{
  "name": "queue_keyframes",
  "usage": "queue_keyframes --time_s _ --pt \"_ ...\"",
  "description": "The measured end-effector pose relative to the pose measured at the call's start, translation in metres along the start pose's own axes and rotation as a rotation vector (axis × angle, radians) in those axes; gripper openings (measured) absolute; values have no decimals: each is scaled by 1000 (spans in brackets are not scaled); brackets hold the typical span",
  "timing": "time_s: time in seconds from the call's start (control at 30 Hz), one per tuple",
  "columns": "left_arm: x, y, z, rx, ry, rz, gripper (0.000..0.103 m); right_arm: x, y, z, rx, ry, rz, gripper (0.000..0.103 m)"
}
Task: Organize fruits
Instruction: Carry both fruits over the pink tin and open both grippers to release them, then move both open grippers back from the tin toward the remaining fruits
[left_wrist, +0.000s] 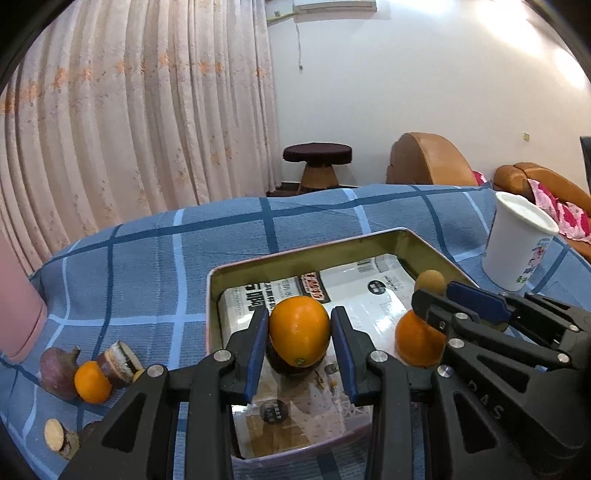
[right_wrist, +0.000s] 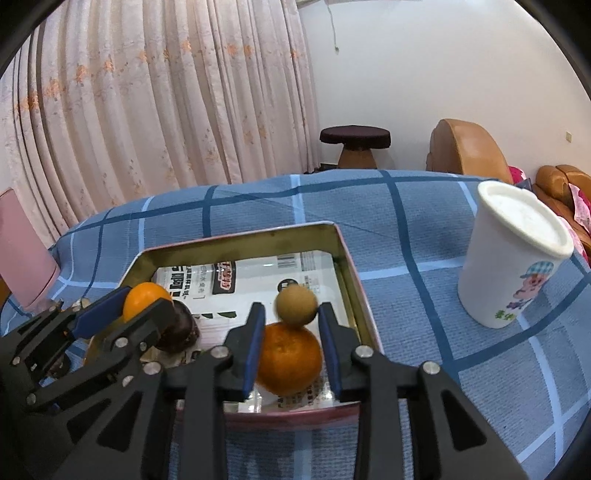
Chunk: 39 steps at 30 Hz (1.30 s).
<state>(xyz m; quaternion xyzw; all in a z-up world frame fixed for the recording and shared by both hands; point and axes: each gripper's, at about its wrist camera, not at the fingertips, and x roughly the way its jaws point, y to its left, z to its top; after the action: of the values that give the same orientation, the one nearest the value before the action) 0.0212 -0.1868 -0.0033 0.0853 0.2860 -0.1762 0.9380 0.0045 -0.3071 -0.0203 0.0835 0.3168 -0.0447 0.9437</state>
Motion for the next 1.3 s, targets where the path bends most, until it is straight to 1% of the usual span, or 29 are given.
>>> queue_keyframes --time_s 0.1,0.17,0.2,0.23,0.27,0.3,0.37,0.47,0.57,0.7,0.83,1.03,1.17,1.3 --pt "-3 2 -1 0 -11 26 40 -4 -3 0 21 -21 3 47" --pt "-8 3 -1 -3 -29 42 51 -8 -8 1 49 -46 11 52" --pt "-11 4 -1 -8 -37 54 56 -11 -11 1 68 -59 17 56" --pt "-13 5 -1 -12 -42 59 70 -13 -14 2 87 -71 24 69" --pt "-17 6 0 -17 -54 62 78 -16 -17 2 109 -85 37 76" --pt "-21 7 0 -19 -75 72 78 -20 -21 2 137 -114 49 84" --pt "-28 7 0 -7 -103 106 78 -27 -23 2 153 -154 44 85" --pt "-35 9 0 6 -123 145 78 -33 -23 3 152 -196 20 87" --pt "-38 17 -3 -1 -125 181 78 -36 -20 3 141 -232 -17 87" --pt "-41 29 -6 -16 -123 228 78 -40 -15 2 116 -260 -51 87" --pt "-47 40 -8 -38 -128 238 78 -46 -12 0 114 -294 -65 87" --pt "-51 56 -15 -56 -115 251 78 -51 -11 -4 129 -310 -81 87" --pt "-53 69 -21 -82 -97 253 78 -53 -7 -7 139 -316 -77 87" --pt "-53 83 -28 -109 -72 260 78 -56 5 -10 115 -315 -82 87"
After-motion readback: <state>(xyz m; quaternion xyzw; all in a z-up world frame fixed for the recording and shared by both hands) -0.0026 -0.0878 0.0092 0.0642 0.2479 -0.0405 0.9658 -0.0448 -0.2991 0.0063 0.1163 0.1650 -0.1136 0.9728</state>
